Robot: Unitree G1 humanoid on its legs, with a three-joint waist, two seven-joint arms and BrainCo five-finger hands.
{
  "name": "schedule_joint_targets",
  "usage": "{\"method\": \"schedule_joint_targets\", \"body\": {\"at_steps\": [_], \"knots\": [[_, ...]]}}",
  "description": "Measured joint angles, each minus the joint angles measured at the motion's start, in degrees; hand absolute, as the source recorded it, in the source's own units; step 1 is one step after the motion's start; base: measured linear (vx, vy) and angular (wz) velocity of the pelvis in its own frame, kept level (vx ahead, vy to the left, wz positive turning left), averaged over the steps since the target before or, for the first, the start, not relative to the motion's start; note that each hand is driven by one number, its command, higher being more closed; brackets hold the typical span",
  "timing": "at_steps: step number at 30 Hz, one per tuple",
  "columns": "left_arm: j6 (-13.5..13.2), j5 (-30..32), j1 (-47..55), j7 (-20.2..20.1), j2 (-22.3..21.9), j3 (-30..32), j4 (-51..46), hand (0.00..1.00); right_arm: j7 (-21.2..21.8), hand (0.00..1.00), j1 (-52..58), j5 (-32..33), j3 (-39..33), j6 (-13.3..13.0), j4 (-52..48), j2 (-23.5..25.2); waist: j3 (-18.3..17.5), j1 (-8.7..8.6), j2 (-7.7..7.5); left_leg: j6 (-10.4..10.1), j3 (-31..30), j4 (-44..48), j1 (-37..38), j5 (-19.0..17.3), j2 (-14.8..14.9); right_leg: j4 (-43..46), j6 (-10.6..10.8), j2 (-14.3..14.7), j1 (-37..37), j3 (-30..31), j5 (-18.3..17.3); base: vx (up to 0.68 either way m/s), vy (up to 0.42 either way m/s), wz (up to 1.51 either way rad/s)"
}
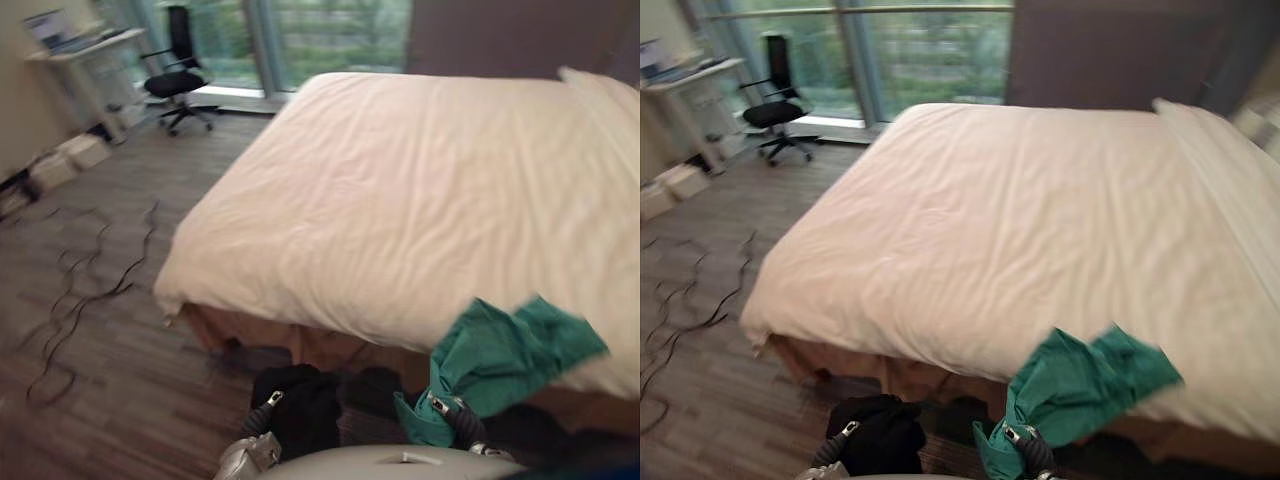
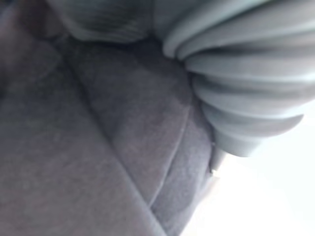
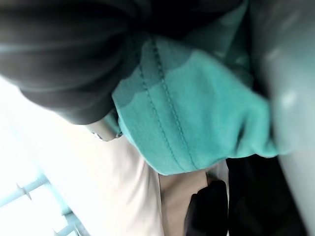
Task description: Tidy the bed and pick cloth on bed and put in laundry
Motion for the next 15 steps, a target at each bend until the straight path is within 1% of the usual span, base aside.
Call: {"method": "schedule_joint_targets", "body": {"at_steps": [1, 2, 3, 4, 5, 6, 7, 8, 10, 11, 12, 13, 14, 15], "knots": [[-0.68, -0.51, 0.01, 0.87, 0.14, 1.17, -0.03, 1.0, 0.6, 1.0, 0.24, 0.03, 1.46, -0.17, -1.04, 0.34, 0.49, 0.05, -0.8, 0.13, -2.98, 0.05, -0.1, 0.08, -0.62, -4.23, -0.73, 2.77, 0.41, 2.01, -1.19, 0.11, -0.235, 1.31], [-0.97, -0.53, 0.26, 1.87, 0.18, 1.9, -0.29, 1.0, 0.58, 1.0, 1.28, -0.04, 2.81, -0.49, -2.8, 0.89, 0.7, 0.31, -1.8, 0.2, -3.99, -0.05, -0.21, -0.1, -1.95, -9.25, -1.12, 3.96, 0.71, 3.5, -1.01, 0.09, -0.196, 1.17], [-1.02, -0.51, 0.48, 2.27, 0.23, 2.36, -0.92, 1.0, 0.53, 1.0, 1.97, -0.1, 3.62, -0.77, -3.81, 1.15, 0.71, 0.43, -2.35, 0.56, -2.93, 0.07, -0.35, -0.52, -2.72, -11.2, -1.95, 3.59, 1.17, 3.44, -1.97, 0.1, -0.177, 1.09], [-1.19, -0.44, 0.78, 3.22, -0.73, 2.73, -1.58, 1.0, 0.06, 1.0, 2.87, -1.12, 3.86, -1.37, -5.39, 1.7, 0.87, 0.54, -2.66, 1.63, 0.94, 1.28, -0.42, -1.66, -2.79, -13.05, -0.9, 2.32, 3.22, 0.33, -2.93, 0.13, -0.096, 1.0], [-2.29, -0.23, 1.58, 3.57, -2.13, 3.21, -3.84, 1.0, -0.77, 1.0, 3.6, -2.38, 3.87, -1.42, -7.45, 1.84, 0.9, 1.23, -1.72, 1.73, 4.65, 3.14, -0.77, -2.06, -2.26, -14.05, -0.63, 1.0, 4.8, -3.19, -3.12, 0.14, -0.064, 1.01], [-2.78, -0.11, 1.67, 3.94, -2.7, 3.28, -4.91, 1.0, -1.02, 1.0, 4.25, -2.74, 3.91, -1.42, -8.0, 1.95, 1.29, 1.58, -1.06, 1.65, 5.69, 4.48, -1.46, -2.01, -1.82, -14.42, -0.58, 0.83, 5.67, -4.51, -3.16, 0.11, -0.03, 0.98], [-3.45, 0.42, 2.05, 4.71, -4.14, 3.27, -7.0, 1.0, -1.44, 1.0, 4.42, -4.61, 4.59, -1.54, -9.0, 1.86, 1.42, 2.2, -0.23, 0.18, 4.41, 5.84, -2.82, -1.84, -2.4, -15.06, 0.0, 0.58, 6.83, -6.99, -3.52, 0.09, -0.058, 1.14], [-3.98, 0.67, 3.1, 4.83, -4.73, 2.94, -8.83, 1.0, -1.72, 1.0, 4.44, -5.21, 6.21, -1.49, -9.4, 1.71, 1.4, 2.43, -0.23, -0.23, 1.61, 5.14, -3.75, -0.67, -3.5, -16.1, 0.15, 0.5, 7.95, -9.38, -3.58, 0.11, -0.073, 1.39], [-4.65, 0.65, 3.16, 5.15, -4.89, 1.92, -10.68, 1.0, -1.7, 1.0, 4.61, -5.06, 7.95, -0.2, -10.49, 1.75, 1.16, 3.05, -0.63, -0.05, -1.73, 2.09, -4.58, 1.66, -4.4, -17.52, 0.49, 0.49, 9.08, -13.4, -3.27, 0.14, -0.055, 1.25], [-4.97, 0.63, 3.33, 5.21, -4.8, 1.34, -11.93, 1.0, -1.67, 1.0, 4.46, -5.05, 8.64, 0.9, -10.83, 1.92, 1.32, 3.69, -0.53, 0.6, -1.23, 1.69, -5.54, 3.26, -5.18, -17.25, 0.72, 0.36, 9.31, -15.15, -2.93, 0.14, -0.019, 1.5], [-4.96, 0.58, 3.45, 5.22, -4.25, 0.81, -13.65, 1.0, -1.59, 1.0, 3.22, -5.06, 8.8, 2.3, -11.04, 2.41, 1.61, 3.47, -1.47, 3.77, 2.02, 2.07, -7.03, 5.87, -6.98, -16.31, 1.32, -0.45, 9.44, -18.09, -2.28, 0.14, 0.004, 1.56], [-4.96, 0.53, 3.57, 5.25, -4.25, 0.55, -14.27, 1.0, -1.58, 1.0, 3.17, -5.06, 8.8, 2.73, -11.06, 2.45, 1.66, 3.25, -1.43, 5.07, 4.01, 2.18, -7.59, 6.75, -7.34, -15.22, 1.29, -0.44, 9.4, -19.52, -1.52, 0.09, 0.073, 2.29], [-4.94, 0.53, 3.56, 5.15, -6.07, 0.44, -15.18, 1.0, -1.85, 1.0, 2.37, -4.83, 8.43, 3.1, -11.98, 2.28, 3.04, 2.96, 1.0, 8.31, 8.2, 2.83, -8.48, 8.79, -7.91, -7.5, 1.19, -0.48, 6.77, -22.0, -2.13, 0.06, 0.084, 2.04], [-4.93, 0.5, 3.6, 5.1, -7.1, 0.57, -15.47, 1.0, -1.87, 1.0, 2.3, -4.38, 8.25, 3.11, -12.87, 1.76, 3.25, 2.71, 1.42, 9.27, 9.05, 2.81, -8.42, 9.49, -8.4, -9.1, 1.33, 0.39, 6.86, -21.99, -3.52, 0.02, 0.089, 2.3]]}}
